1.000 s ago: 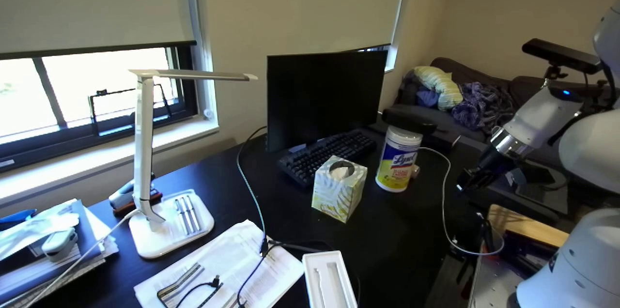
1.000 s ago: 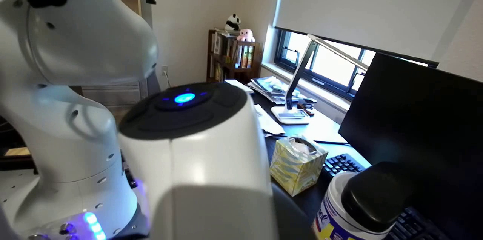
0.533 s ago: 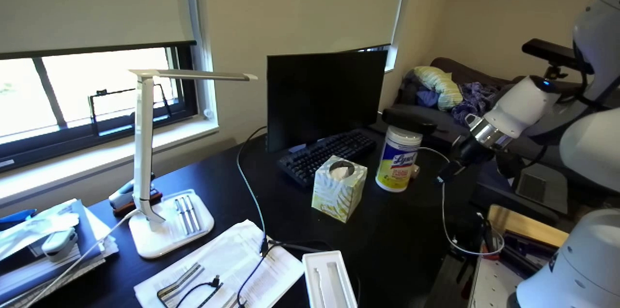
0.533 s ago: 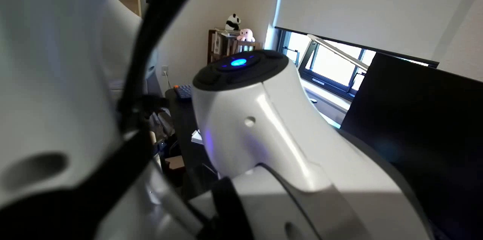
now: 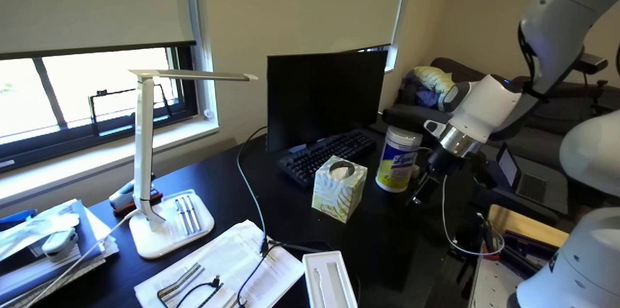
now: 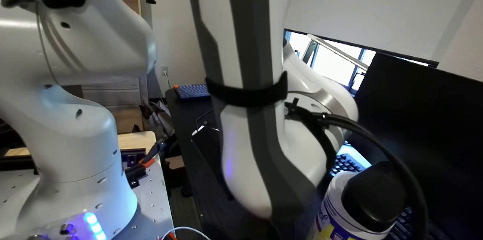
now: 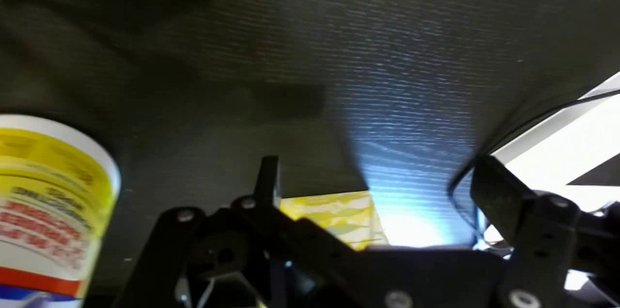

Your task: Pick up the white charger and move it from the left side of the laptop to the right side

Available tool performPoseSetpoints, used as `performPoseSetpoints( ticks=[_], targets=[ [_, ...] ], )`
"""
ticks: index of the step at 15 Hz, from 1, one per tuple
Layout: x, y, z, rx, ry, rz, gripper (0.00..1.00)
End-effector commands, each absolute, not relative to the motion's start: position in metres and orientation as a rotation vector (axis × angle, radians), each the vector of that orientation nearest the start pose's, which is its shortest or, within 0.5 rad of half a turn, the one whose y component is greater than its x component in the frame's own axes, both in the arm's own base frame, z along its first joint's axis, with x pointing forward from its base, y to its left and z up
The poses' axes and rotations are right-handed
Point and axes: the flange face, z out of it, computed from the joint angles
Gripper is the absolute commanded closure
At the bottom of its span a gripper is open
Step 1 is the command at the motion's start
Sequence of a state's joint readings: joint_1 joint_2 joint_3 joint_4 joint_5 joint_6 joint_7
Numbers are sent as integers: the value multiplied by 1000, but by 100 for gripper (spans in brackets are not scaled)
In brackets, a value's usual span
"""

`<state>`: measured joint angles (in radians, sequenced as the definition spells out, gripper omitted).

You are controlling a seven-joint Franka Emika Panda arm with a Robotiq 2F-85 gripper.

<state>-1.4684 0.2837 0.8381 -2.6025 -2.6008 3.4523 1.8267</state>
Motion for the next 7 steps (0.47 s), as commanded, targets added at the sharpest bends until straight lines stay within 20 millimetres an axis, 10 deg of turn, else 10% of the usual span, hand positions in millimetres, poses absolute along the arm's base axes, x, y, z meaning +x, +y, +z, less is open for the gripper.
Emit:
performPoseSetpoints(
  ticks=[1,7],
  targets=[
    [281,-36,214,-2867,-494,-384,0],
    [295,12,224,-2772,-709,-426,0]
  ],
)
